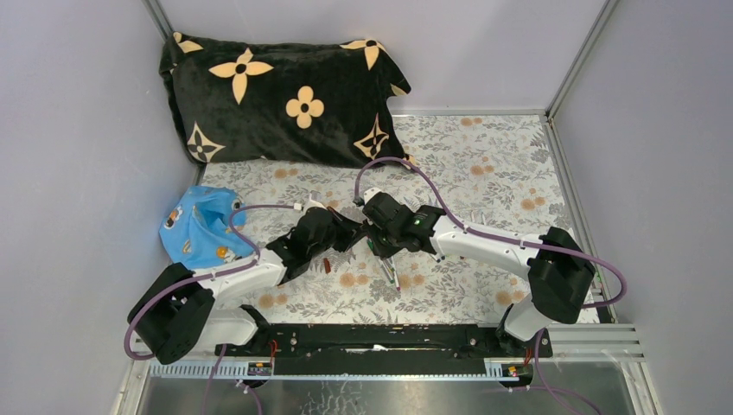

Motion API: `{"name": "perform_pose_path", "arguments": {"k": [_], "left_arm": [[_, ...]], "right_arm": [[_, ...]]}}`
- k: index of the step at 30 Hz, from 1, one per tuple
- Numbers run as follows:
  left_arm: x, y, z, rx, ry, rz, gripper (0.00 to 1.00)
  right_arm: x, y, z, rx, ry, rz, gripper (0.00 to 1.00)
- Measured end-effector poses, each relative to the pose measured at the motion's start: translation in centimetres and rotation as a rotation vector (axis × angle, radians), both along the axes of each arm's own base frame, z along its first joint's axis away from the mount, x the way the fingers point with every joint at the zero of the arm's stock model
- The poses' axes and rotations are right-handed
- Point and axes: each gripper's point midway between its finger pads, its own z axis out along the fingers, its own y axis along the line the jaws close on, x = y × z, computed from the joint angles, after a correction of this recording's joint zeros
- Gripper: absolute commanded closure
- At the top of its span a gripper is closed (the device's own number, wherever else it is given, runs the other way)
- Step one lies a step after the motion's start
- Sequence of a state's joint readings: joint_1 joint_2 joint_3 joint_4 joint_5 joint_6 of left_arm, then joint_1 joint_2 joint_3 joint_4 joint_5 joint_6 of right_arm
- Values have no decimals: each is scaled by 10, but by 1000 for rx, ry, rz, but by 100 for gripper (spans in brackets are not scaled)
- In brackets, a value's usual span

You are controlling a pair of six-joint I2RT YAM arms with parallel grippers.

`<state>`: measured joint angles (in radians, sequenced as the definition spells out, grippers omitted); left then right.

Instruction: Open the pen caps

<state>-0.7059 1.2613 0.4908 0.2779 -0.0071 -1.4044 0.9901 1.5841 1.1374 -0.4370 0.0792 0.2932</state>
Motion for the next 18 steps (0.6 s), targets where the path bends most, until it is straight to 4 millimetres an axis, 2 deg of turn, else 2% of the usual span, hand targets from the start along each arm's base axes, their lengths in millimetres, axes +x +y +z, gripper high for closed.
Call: {"name": "perform_pose_path", "arguments": {"k": [8,12,14,17,18], "left_arm": [[7,5,-2,10,0,31,100],[11,2,-6,-8,45,-6,100],[27,10,-3,-11,40,29,100],[67,38,12,-9,-3,138,100],[74,45,15,-7,-14,157,100]], "right_arm": [[1,0,-3,16,-6,-20,100],[-1,-5,-7,62,-23,-58,100],[-8,-13,-10,70,-17,-74,100],[-30,-37,-23,35,21,-81,100],[-36,-44,-26,22,34,-86,100]]}}
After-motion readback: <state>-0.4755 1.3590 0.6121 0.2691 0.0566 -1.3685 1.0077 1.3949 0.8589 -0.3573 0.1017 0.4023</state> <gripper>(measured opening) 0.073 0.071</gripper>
